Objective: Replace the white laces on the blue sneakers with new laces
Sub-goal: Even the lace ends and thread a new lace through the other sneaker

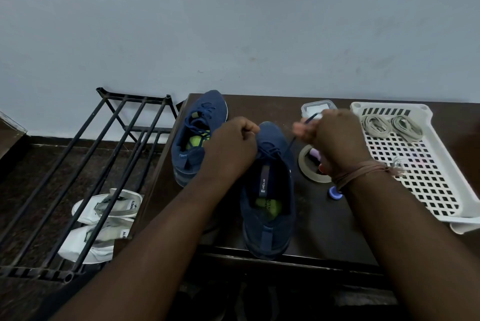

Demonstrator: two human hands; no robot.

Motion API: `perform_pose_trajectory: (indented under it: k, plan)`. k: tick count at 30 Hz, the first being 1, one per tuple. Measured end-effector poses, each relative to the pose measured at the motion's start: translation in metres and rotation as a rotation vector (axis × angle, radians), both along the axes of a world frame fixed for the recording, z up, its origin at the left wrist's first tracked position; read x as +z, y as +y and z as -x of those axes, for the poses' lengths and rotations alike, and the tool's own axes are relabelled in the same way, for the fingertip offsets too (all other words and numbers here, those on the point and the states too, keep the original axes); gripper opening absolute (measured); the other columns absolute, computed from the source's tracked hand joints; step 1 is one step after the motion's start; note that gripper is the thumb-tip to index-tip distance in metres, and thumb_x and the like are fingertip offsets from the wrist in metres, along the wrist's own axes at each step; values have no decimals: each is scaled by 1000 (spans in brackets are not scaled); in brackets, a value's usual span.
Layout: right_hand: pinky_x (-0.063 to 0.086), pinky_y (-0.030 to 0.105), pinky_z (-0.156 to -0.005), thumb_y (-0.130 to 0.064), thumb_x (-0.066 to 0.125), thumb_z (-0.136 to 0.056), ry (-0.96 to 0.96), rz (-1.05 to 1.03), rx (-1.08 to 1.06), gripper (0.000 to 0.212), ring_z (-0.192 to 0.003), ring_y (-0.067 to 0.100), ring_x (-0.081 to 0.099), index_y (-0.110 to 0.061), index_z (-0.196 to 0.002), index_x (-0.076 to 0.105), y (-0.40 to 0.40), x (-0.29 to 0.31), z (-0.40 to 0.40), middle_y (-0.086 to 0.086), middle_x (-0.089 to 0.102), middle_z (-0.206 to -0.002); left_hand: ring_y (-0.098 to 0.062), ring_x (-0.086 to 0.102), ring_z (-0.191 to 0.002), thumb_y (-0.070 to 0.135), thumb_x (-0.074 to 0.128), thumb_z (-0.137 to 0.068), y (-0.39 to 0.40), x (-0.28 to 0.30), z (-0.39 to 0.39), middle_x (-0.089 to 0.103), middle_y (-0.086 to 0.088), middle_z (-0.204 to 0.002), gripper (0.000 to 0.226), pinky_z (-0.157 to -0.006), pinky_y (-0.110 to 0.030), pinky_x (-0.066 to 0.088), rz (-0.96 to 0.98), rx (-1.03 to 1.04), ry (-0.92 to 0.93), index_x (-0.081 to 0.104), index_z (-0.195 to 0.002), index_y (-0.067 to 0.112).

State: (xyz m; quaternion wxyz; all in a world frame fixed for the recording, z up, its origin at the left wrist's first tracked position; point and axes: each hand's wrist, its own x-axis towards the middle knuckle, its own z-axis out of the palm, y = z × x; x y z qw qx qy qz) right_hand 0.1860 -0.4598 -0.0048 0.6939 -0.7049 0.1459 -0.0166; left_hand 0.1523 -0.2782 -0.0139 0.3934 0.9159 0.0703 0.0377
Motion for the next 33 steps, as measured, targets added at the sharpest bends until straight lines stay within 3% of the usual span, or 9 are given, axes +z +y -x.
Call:
perform_pose_trajectory:
  k: [4, 9, 13, 15, 18, 19, 24, 29, 33]
  plan:
    - [57, 40, -74, -26, 44, -94, -284, 86, -253, 18, -78, 23, 69, -10, -88, 51, -8, 11, -6, 14, 66, -86, -15, 68, -86, 13, 53, -92, 15, 9, -2, 71, 7, -93, 21, -83, -40, 59, 74, 69, 72, 69, -92, 26]
    - [45, 29, -64, -26, 51, -98, 187, 850, 521, 29, -69, 20, 59, -5, -83, 67, 2, -8, 12, 9, 65, -78, -28, 70, -87, 16, 56, -92, 18, 10, -1, 74, -12, -91, 20, -79, -41, 59, -115, -19, 258, 71, -87, 4]
    - [47, 26, -60, -19, 54, -99, 281, 986, 651, 22, -77, 24, 64, -5, -91, 68, 4, -5, 15, 12, 67, -83, -32, 69, -89, 28, 61, -95, 19, 6, 1, 71, -19, -93, 27, -79, -41, 57, -210, -113, 361, 69, -85, 4]
    - [52, 32, -68, -11, 48, -98, 180, 842, 570, 18, -86, 32, 65, -5, -89, 63, 9, 6, 9, 19, 67, -92, -30, 67, -91, 33, 63, -95, 21, 6, 1, 70, -14, -94, 29, -78, -36, 53, -215, -140, 400, 70, -90, 5]
    - [43, 25, -53, -12, 41, -92, 176, -61, 141, 23, -59, 26, 51, -13, -69, 45, 10, 31, 9, 9, 57, -63, -30, 67, -91, 33, 62, -96, 21, 7, 1, 70, -14, -96, 29, -74, -33, 50, -215, -152, 409, 71, -94, 6]
    - [37, 25, -53, -15, 42, -90, 177, -164, 86, 22, -52, 22, 40, -16, -68, 40, 3, 29, 7, 3, 47, -54, -29, 67, -90, 32, 61, -97, 21, 7, 1, 70, -14, -95, 28, -74, -34, 51, -215, -162, 410, 72, -94, 6]
    - [53, 37, -66, -27, 66, -83, 10, 781, 258, 18, -63, 28, 57, -12, -79, 55, -15, 7, 6, 7, 57, -68, -26, 57, -72, 22, 56, -99, 21, 9, 1, 63, -16, -80, 31, -60, -32, 42, -209, -155, 401, 65, -81, -2]
    - [47, 29, -68, -46, 64, -91, 250, 1072, 714, 29, -80, 19, 64, -17, -87, 69, -12, -5, 10, 3, 67, -84, -24, 53, -66, 24, 65, -92, 24, 6, -1, 59, -20, -75, 33, -59, -31, 39, -104, -62, 370, 63, -78, -6]
    - [37, 28, -55, -53, 61, -92, 316, 1066, 629, 44, -71, 17, 56, -12, -76, 61, -14, -6, 8, 5, 61, -79, -17, 69, -71, 36, 78, -86, 26, 2, -2, 74, -3, -72, 30, -63, -27, 52, -7, -34, 305, 78, -74, 9]
